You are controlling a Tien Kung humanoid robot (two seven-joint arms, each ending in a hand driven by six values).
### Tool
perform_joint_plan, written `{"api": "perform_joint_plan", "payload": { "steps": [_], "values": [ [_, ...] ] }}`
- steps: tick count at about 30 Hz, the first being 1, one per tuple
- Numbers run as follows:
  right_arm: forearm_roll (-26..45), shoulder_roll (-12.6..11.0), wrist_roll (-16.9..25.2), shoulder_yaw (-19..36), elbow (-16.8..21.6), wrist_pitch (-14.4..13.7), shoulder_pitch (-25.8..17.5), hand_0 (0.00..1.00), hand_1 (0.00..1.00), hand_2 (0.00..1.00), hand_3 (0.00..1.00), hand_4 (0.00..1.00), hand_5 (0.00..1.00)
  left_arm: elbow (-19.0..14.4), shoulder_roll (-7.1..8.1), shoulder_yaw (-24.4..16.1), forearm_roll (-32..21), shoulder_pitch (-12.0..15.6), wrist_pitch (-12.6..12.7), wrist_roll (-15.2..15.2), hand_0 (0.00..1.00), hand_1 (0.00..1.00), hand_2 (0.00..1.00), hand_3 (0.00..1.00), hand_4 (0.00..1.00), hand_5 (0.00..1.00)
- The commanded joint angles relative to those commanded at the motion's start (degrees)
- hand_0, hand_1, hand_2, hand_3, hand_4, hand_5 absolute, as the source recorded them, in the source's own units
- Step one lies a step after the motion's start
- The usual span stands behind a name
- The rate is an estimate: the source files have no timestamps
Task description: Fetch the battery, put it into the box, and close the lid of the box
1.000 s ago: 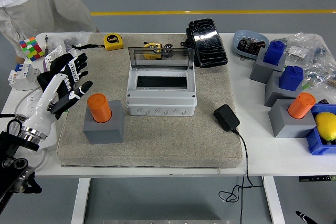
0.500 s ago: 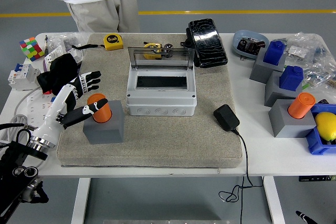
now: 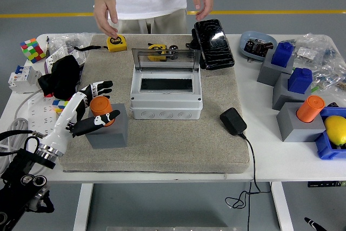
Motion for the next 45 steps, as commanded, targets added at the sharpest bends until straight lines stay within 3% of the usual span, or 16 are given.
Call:
{"api": "perform_joint_plan", "payload": {
  "steps": [5,6,11,12,17,18,23,24,29,30,35,36,45],
  "values": [
    [0.09,0.05,0.02,-0.16,0.02,-0.04,0.01,0.653,0.673,0.690,0.584,0.954,0.558,0.94,-0.38,1.07,0.75,-0.85,0.99,0.28,0.671,0.784,0.821,0.797,0.998,0.291],
    [0.10,0.06,0.03,-0.16,0.03,-0.05,0.01,0.653,0.673,0.690,0.583,0.954,0.559,1.11,-0.48,1.15,0.97,-0.95,1.12,0.37,0.632,0.739,0.793,0.781,0.998,0.120],
    [0.15,0.05,0.02,-0.22,0.02,-0.07,-0.04,0.653,0.673,0.690,0.583,0.954,0.559,1.56,-0.65,1.44,1.71,-1.23,1.77,0.67,0.632,0.739,0.793,0.781,0.998,0.120],
    [0.15,0.04,-0.01,-0.27,-0.01,-0.05,-0.08,0.653,0.672,0.688,0.584,0.954,0.558,1.65,-0.68,1.50,1.78,-1.26,1.91,0.68,0.503,0.662,0.709,0.731,0.998,0.002],
    [0.18,0.03,0.00,-0.25,-0.01,-0.05,-0.01,0.653,0.672,0.688,0.584,0.954,0.558,1.92,-0.75,1.80,1.56,-1.37,2.41,0.47,0.503,0.662,0.709,0.731,0.998,0.002],
    [0.20,0.04,0.00,-0.25,0.00,-0.05,0.01,0.653,0.673,0.691,0.584,0.954,0.558,1.95,-0.73,1.89,1.47,-1.38,2.50,0.39,0.431,0.578,0.604,0.661,0.998,0.002],
    [0.25,0.03,0.03,-0.26,0.05,-0.08,0.10,0.653,0.673,0.691,0.584,0.954,0.558,2.34,-0.93,2.10,0.70,-1.57,2.87,-0.06,0.431,0.578,0.604,0.661,0.998,0.002],
    [0.25,0.03,0.02,-0.26,0.04,-0.08,0.09,0.653,0.672,0.691,0.584,0.955,0.558,2.39,-0.98,2.09,0.55,-1.61,2.91,-0.19,0.364,0.441,0.465,0.560,0.985,0.002],
    [0.29,0.04,0.00,-0.33,0.02,-0.07,0.05,0.653,0.672,0.691,0.584,0.955,0.558,2.94,-1.31,2.02,-0.43,-1.91,2.93,-0.91,0.364,0.441,0.465,0.560,0.985,0.002],
    [0.27,0.05,0.01,-0.32,0.02,-0.08,0.04,0.652,0.673,0.690,0.584,0.955,0.559,3.09,-1.40,2.02,-0.85,-2.02,2.86,-1.17,0.330,0.378,0.413,0.529,0.946,0.002],
    [0.32,0.03,0.00,-0.38,0.03,-0.08,0.02,0.652,0.673,0.690,0.584,0.955,0.559,3.46,-1.77,2.15,-1.89,-2.42,2.59,-1.81,0.330,0.378,0.413,0.529,0.946,0.002],
    [0.31,0.04,0.00,-0.38,0.03,-0.07,0.01,0.653,0.673,0.690,0.584,0.955,0.557,3.46,-1.84,2.20,-1.81,-2.47,2.64,-1.80,0.303,0.337,0.368,0.496,0.927,0.002],
    [0.40,0.01,-0.01,-0.42,0.00,-0.05,0.11,0.653,0.672,0.690,0.584,0.955,0.556,3.55,-2.00,2.43,-1.97,-2.50,2.68,-2.24,0.298,0.332,0.363,0.488,0.935,0.002]
  ]
}}
